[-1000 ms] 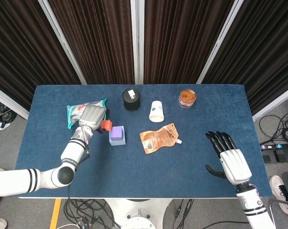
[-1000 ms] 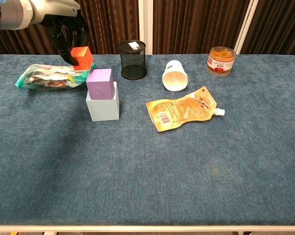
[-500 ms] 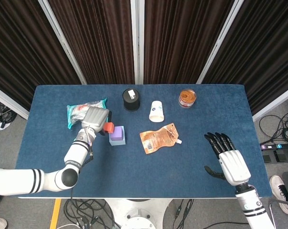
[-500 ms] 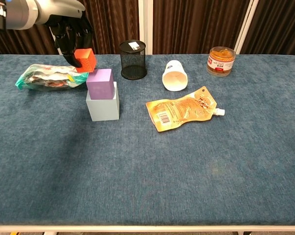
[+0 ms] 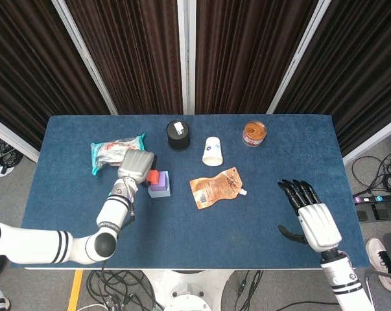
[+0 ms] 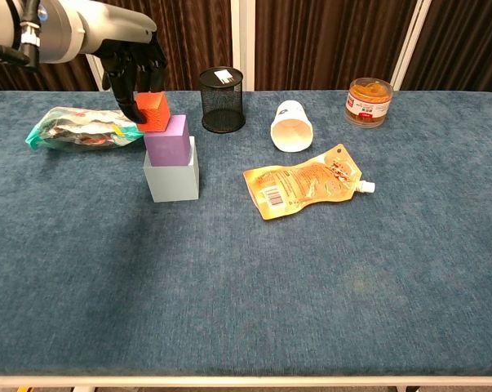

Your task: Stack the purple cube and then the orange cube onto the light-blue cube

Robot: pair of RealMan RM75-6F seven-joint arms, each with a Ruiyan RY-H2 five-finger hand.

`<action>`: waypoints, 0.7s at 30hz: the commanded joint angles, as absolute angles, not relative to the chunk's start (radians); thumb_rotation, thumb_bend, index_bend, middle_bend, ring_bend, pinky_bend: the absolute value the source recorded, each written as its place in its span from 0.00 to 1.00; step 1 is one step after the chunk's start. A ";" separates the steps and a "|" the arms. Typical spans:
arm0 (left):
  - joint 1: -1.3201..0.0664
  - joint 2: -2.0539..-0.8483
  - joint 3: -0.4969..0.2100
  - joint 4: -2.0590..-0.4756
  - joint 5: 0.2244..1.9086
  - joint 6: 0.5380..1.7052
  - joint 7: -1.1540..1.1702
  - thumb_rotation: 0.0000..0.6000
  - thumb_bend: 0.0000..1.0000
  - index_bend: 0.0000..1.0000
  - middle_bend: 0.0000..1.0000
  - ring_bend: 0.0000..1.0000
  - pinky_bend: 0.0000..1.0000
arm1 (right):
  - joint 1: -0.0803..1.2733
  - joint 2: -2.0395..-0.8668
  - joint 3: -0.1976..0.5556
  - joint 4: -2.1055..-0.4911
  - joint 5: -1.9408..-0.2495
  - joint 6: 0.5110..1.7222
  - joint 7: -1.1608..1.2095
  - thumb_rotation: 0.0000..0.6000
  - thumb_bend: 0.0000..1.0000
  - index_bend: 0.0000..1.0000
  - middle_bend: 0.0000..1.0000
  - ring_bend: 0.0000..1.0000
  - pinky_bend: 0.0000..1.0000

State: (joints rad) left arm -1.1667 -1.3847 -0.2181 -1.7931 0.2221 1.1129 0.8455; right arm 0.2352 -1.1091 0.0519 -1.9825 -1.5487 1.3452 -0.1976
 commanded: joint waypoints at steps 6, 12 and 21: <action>-1.175 -1.384 -0.225 -1.795 0.218 1.112 0.840 1.00 0.27 0.59 0.61 0.46 0.55 | 0.236 -1.111 0.052 -1.981 -1.547 1.344 -0.199 1.00 0.13 0.00 0.07 0.00 0.00; -1.177 -1.394 -0.222 -1.788 0.201 1.113 0.839 1.00 0.27 0.59 0.61 0.46 0.55 | 0.235 -1.109 0.052 -1.981 -1.548 1.346 -0.196 1.00 0.13 0.00 0.07 0.00 0.00; -1.166 -1.393 -0.229 -1.782 0.211 1.079 0.797 1.00 0.22 0.38 0.58 0.46 0.55 | 0.235 -1.111 0.052 -1.978 -1.543 1.344 -0.199 1.00 0.13 0.00 0.07 0.00 0.00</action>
